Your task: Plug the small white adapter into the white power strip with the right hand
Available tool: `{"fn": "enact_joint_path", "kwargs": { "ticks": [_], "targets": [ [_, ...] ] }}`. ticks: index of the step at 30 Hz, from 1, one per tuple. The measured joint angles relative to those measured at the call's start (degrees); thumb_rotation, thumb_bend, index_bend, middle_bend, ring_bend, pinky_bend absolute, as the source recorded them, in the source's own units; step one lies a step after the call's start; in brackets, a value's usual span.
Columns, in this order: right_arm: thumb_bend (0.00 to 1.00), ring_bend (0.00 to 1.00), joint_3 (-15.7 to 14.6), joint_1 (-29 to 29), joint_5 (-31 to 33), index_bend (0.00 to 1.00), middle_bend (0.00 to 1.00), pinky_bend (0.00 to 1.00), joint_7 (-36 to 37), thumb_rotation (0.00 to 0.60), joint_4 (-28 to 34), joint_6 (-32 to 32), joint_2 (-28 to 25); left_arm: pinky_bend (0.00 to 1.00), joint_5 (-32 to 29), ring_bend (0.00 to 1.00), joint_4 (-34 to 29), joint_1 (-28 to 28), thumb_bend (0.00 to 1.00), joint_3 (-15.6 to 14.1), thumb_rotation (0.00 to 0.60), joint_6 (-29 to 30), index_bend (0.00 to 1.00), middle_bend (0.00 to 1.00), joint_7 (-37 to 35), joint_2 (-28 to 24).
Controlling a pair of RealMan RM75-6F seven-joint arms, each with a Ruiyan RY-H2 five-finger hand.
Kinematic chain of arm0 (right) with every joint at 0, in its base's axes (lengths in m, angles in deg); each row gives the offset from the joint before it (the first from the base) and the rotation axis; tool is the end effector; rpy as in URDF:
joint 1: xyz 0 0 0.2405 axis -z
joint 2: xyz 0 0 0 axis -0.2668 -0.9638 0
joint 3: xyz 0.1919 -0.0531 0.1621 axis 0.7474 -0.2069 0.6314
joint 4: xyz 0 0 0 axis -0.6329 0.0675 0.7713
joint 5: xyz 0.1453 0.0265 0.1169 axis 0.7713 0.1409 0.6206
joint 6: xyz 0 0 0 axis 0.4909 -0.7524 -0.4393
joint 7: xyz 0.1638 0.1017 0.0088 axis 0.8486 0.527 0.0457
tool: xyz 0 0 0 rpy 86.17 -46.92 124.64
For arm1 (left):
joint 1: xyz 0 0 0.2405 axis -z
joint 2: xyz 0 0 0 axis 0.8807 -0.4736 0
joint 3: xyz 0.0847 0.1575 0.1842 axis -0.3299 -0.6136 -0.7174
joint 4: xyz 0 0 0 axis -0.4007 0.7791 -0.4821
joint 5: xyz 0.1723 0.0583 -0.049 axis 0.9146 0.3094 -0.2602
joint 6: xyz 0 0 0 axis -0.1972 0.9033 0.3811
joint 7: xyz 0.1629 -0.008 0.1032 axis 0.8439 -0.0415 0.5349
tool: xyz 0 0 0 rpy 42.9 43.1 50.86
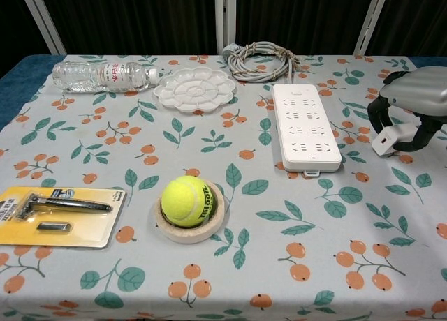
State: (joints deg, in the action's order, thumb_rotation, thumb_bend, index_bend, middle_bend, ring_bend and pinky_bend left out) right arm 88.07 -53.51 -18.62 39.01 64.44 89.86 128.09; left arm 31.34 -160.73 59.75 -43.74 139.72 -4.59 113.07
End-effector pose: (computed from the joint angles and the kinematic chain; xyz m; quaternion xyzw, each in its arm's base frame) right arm -0.2267 -0.3709 0.0279 0.8050 -0.2959 0.2022 0.4728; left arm -0.3378 0.1806 0.1600 -0.5754 -0.4077 -0.3280 0.6286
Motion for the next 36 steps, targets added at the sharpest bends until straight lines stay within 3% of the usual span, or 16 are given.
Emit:
{"fn": "enact_joint_path", "kwargs": {
  "ticks": [5,14,22,30,36],
  "targets": [
    [0.25,0.21,1.9,1.4,-0.6,0.64,0.52,0.0,10.4,0.6,0.8,1.3,-0.3,0.0,0.2,0.0,-0.2,0.2,0.08,0.1,0.6,-0.1,0.06,0.0,0.3,0.0],
    [0.27,0.21,5.8,4.3,-0.8,0.64,0.52,0.0,40.4,0.6,-0.4,-1.9,0.2,0.0,0.5,0.0,-1.0,0.7,0.08,0.2,0.6,-0.5,0.06,0.0,1.1,-0.4],
    [0.28,0.21,7.7,5.4,-6.2,0.64,0.51,0.0,64.1,0.6,-9.2,-7.4,4.1,0.0,0.4,0.0,-1.4,0.6,0.08,0.1,0.6,-0.6,0.06,0.0,1.3,-0.5],
    [0.28,0.21,6.9,4.8,-13.7,0.64,0.5,0.0,75.0,0.6,-16.2,-8.2,7.6,0.0,0.3,0.0,-1.2,0.5,0.08,0.0,0.6,-0.5,0.06,0.0,1.0,-0.5],
    [0.28,0.19,4.5,4.2,-17.4,0.63,0.46,0.0,78.5,0.6,-19.3,-7.2,8.2,0.0,0.4,0.0,-0.9,0.3,0.08,-0.1,0.6,-0.4,0.06,0.0,0.4,-0.5]
  ]
}}
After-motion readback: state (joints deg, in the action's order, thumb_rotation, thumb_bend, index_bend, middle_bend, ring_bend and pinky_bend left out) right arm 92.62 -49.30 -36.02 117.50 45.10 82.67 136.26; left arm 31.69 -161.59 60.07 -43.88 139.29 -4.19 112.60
